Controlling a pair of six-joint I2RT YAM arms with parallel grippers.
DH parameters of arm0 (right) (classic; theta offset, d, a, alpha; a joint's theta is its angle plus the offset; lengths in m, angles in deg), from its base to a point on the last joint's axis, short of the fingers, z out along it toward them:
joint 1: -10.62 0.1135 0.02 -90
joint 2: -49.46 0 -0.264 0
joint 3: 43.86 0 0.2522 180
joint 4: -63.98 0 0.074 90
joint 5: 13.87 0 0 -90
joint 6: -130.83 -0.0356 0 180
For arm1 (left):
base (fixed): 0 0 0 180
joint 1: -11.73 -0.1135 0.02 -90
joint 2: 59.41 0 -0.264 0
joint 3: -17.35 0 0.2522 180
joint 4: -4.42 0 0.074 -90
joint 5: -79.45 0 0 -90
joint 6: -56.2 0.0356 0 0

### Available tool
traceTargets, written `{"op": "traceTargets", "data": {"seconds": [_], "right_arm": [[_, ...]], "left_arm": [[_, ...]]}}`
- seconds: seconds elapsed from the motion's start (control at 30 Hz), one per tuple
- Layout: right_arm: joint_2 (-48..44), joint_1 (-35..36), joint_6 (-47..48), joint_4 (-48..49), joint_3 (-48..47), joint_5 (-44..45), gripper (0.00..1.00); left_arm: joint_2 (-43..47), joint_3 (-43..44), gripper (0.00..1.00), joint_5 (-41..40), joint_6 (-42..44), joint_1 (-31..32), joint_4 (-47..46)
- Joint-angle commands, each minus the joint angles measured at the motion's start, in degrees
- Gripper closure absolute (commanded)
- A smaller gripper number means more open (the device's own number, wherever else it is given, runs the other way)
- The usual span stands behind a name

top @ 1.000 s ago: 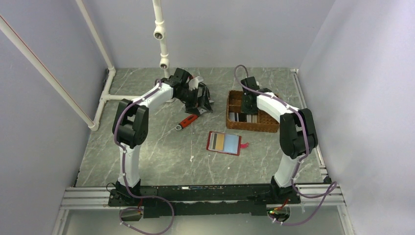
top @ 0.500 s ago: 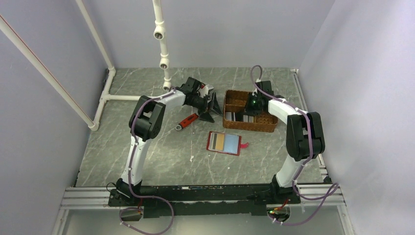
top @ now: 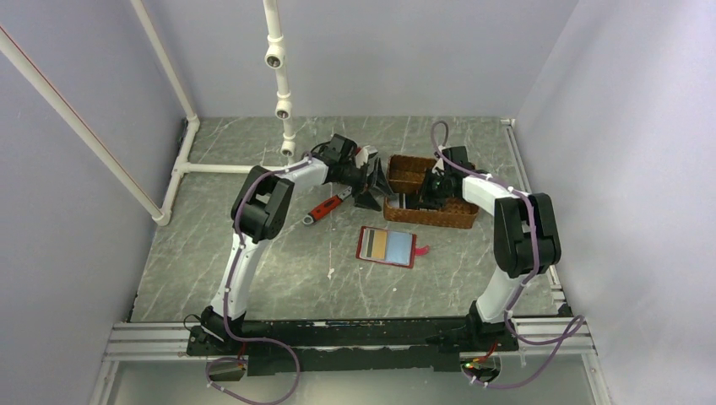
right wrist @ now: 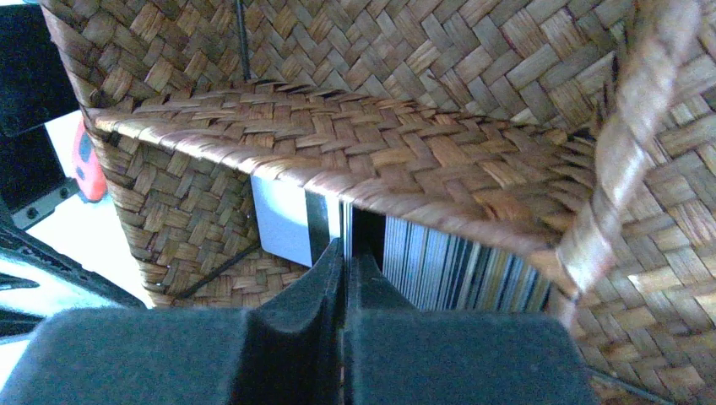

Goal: Put the credit cards into the card holder
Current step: Pick up the credit card from the storage box.

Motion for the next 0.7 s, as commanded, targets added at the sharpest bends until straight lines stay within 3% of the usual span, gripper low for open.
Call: {"op": "traceTargets", "data": {"seconds": [0.0,0.27,0.5,0.6,0.67], "right_arm": [[-5.94,0.08,2.81,-6.35,-5.72,10.53,1.00],[-8.20,0.07,1.43,-13.97,-9.75,17.50,1.00],[-10.07,0.17,-2.35,-18.76,-14.58,25.51,1.00],[-8.28,0.17,-2.85,-21.22,-17.29,24.44,1.00],[-8.95,0.10,-2.39,-19.33,-17.23,18.69,1.00]], "left_arm": [[-0.48,3.07,0.08,1.23,-1.06,0.26,-1.72],[-1.48,5.94,0.03,0.67,-1.45,0.38,-0.32],[4.51,5.91,0.01,-7.82,8.54,-0.76,13.87],[8.38,3.86,0.01,-9.68,11.28,-1.14,17.58],[11.57,1.82,0.01,-10.29,12.76,-1.30,18.45]]}}
